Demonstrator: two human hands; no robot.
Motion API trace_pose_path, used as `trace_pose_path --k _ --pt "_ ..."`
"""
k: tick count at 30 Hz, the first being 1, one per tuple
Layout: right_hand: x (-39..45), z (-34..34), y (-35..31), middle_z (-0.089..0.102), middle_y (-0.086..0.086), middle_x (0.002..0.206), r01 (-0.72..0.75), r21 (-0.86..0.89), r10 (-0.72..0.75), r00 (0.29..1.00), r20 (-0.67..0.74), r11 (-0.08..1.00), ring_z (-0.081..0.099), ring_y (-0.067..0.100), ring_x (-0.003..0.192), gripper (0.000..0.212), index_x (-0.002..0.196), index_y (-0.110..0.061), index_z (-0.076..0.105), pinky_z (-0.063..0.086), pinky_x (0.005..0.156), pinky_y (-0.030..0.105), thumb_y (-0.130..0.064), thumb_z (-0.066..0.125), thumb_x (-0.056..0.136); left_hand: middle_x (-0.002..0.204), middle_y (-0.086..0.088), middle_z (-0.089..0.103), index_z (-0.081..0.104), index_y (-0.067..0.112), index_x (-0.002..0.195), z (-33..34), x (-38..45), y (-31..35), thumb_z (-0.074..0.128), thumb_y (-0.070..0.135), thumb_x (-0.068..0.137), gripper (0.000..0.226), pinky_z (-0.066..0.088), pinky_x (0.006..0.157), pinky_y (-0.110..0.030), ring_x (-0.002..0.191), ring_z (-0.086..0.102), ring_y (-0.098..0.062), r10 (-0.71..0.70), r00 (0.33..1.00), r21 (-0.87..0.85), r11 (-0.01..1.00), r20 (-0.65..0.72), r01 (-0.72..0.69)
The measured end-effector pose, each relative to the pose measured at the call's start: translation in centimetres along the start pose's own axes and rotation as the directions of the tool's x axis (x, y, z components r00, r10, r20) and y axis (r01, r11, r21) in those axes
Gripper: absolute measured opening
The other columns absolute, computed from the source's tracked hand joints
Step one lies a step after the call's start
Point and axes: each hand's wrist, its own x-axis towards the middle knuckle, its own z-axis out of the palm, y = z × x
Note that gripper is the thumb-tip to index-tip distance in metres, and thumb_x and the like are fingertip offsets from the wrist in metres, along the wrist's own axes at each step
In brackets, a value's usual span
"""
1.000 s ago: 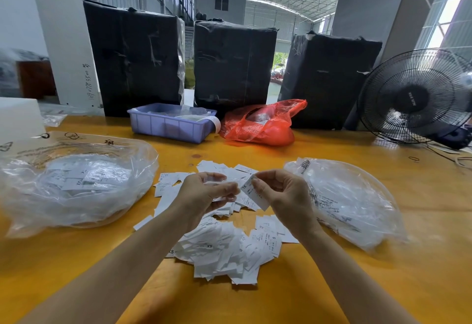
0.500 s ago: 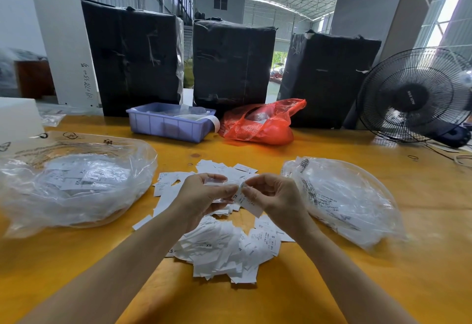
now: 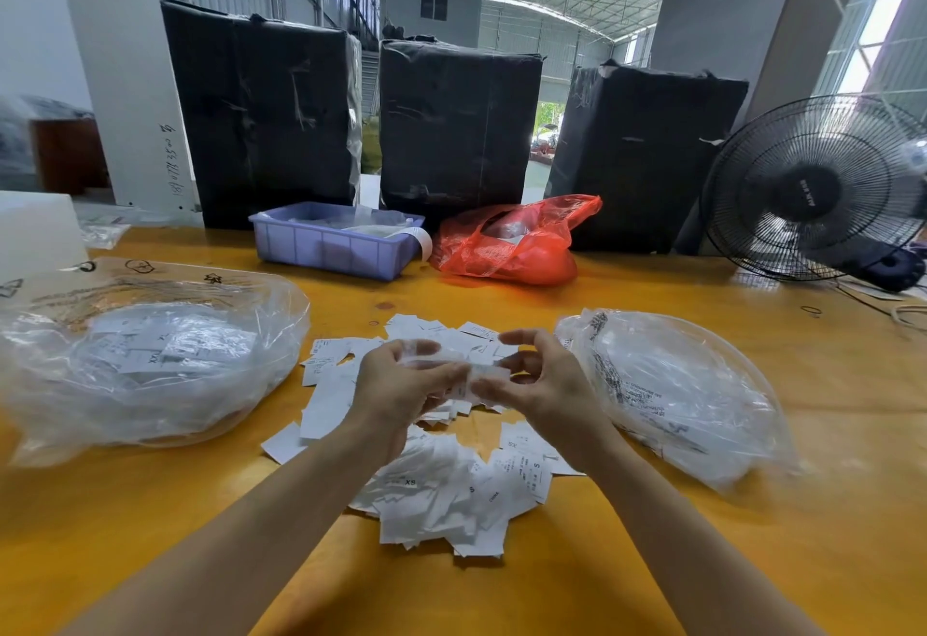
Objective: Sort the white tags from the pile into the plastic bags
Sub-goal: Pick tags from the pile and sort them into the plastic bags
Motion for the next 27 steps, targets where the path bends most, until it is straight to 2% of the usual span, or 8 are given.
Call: trace_pose_path --k 3,7,11,15,18,21,24,27 --pt "0.1 -0.1 0.1 0.065 0.017 0.087 0.002 0.073 0.001 0.999 -0.046 0.997 0.067 0.023 0.076 0.046 0.11 -0.006 0.055 0.058 0.069 0.03 -0.005 0.08 0.071 0.092 -0.018 0.067 0.056 0.007 0.1 0.1 0.0 -0.1 0.077 -0.005 0.068 0.041 0.055 0.059 -0.024 0.073 0.068 -0.021 -0.002 1.0 -0.049 0.999 0.01 0.003" --pt "-0.1 0.3 0.1 0.064 0.008 0.085 0.108 -0.133 -0.116 0.992 -0.052 0.985 0.065 0.019 0.076 0.039 0.099 -0.019 0.056 0.058 0.066 0.028 -0.009 0.081 0.071 0.093 -0.018 0.068 0.055 0.006 0.103 0.5 -0.5 -0.6 0.085 -0.003 0.056 0.056 0.054 0.083 -0.042 0.083 0.067 -0.03 -0.042 0.997 0.04 0.998 0.069 0.039" --pt "-0.3 0.4 -0.2 0.064 0.001 0.09 0.1 -0.146 -0.113 0.99 -0.08 0.984 0.066 0.019 0.081 0.048 0.105 -0.014 0.059 0.059 0.068 0.031 -0.037 0.076 0.067 0.094 -0.018 0.067 0.055 0.007 0.096 0.5 -0.3 -0.4 0.082 0.006 0.048 0.055 0.055 0.071 -0.03 0.086 0.067 -0.029 0.004 1.0 -0.096 0.995 0.009 -0.003" --pt "-0.5 1.0 -0.6 0.07 0.011 0.093 0.056 0.036 -0.058 0.998 0.039 0.998 0.07 0.028 0.081 0.023 0.103 -0.008 0.066 0.059 0.072 0.033 -0.011 0.072 0.081 0.086 -0.014 0.063 0.054 0.005 0.086 1.0 -0.4 -0.7 0.078 0.001 0.06 0.036 0.052 0.064 -0.027 0.077 0.064 -0.026 0.036 0.998 -0.191 0.981 -0.046 -0.044" --pt "-0.6 1.4 -0.6 0.071 0.01 0.088 0.045 0.077 -0.05 0.996 0.067 0.996 0.069 0.023 0.073 0.016 0.101 -0.004 0.067 0.059 0.072 0.032 -0.009 0.066 0.086 0.085 -0.013 0.065 0.056 0.0 0.092 1.2 -0.6 -1.0 0.076 0.015 0.056 0.045 0.052 0.064 -0.024 0.073 0.064 -0.021 0.04 0.999 -0.235 0.971 -0.004 -0.039" --pt "-0.5 1.0 -0.7 0.067 0.009 0.074 0.019 0.148 -0.02 1.0 0.002 0.989 0.066 0.012 0.062 0.007 0.09 -0.005 0.068 0.057 0.064 0.024 -0.004 0.062 0.088 0.08 -0.006 0.063 0.063 0.005 0.087 1.1 -0.7 -0.9 0.074 0.032 0.06 0.04 0.045 0.064 -0.024 0.071 0.056 -0.016 0.009 1.0 -0.11 0.994 0.009 -0.008" --pt "-0.3 0.3 -0.8 0.066 0.003 0.067 0.028 0.117 -0.02 0.997 -0.069 0.993 0.06 0.008 0.056 0.015 0.081 -0.013 0.068 0.052 0.056 0.018 -0.004 0.06 0.089 0.078 -0.001 0.064 0.069 0.007 0.087 0.8 -0.4 -0.6 0.068 0.045 0.068 0.042 0.039 0.061 -0.025 0.068 0.046 -0.014 -0.02 1.0 0.068 0.998 0.02 0.018" --pt "-0.2 -0.2 -0.8 0.066 -0.003 0.065 0.021 0.096 -0.013 0.996 -0.09 0.995 0.058 0.008 0.057 0.021 0.079 -0.017 0.069 0.05 0.055 0.018 -0.007 0.057 0.092 0.082 -0.002 0.066 0.07 0.01 0.086 0.3 0.1 0.0 0.058 0.047 0.085 0.039 0.04 0.058 -0.024 0.065 0.046 -0.013 -0.024 0.998 0.149 0.989 0.06 0.015"
